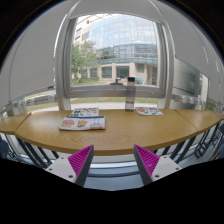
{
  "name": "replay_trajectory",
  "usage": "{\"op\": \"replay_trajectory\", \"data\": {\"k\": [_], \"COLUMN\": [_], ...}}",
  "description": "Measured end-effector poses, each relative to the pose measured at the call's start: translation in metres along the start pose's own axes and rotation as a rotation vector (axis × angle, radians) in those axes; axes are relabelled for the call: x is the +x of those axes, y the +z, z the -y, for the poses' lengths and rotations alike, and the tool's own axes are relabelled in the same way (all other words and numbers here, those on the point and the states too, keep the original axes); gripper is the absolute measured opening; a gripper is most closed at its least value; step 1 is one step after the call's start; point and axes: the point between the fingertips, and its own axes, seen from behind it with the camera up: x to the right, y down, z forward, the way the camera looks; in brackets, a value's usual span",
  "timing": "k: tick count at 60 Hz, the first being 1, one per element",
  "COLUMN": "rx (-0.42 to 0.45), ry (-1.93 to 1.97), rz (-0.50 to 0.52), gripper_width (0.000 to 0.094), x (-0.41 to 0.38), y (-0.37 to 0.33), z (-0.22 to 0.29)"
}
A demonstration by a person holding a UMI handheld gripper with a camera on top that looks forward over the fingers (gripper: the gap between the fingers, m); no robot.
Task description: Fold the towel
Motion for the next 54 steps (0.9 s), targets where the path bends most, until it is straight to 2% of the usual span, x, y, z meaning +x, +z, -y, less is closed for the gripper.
{"op": "replay_trajectory", "data": {"k": [6, 7, 9, 22, 29, 38, 45, 52, 54], "rx": [-0.04, -0.046, -0.054, -0.114, -0.132, -0.158, -0.182, -0.23, -0.215], "ry": [-0.009, -0.01, -0.012, -0.03, -0.063, -0.08, -0.098, -0.13, -0.135], "rz": [0.045, 0.052, 0.075, 0.182, 0.193, 0.137, 0.093, 0.067, 0.063], "gripper_width": [0.0807, 0.0807, 0.0808, 0.0807, 0.0806, 0.0761, 0.0651, 0.0461, 0.0408], "x": [-0.031, -0.024, -0.056, -0.178, -0.232, -0.273, -0.288, -0.296, -0.298], "y": [0.018, 0.003, 0.034, 0.112, 0.164, 0.233, 0.272, 0.292, 0.294], "z": [-0.013, -0.014, -0.016, -0.016, -0.002, 0.017, 0.024, 0.014, 0.018]}}
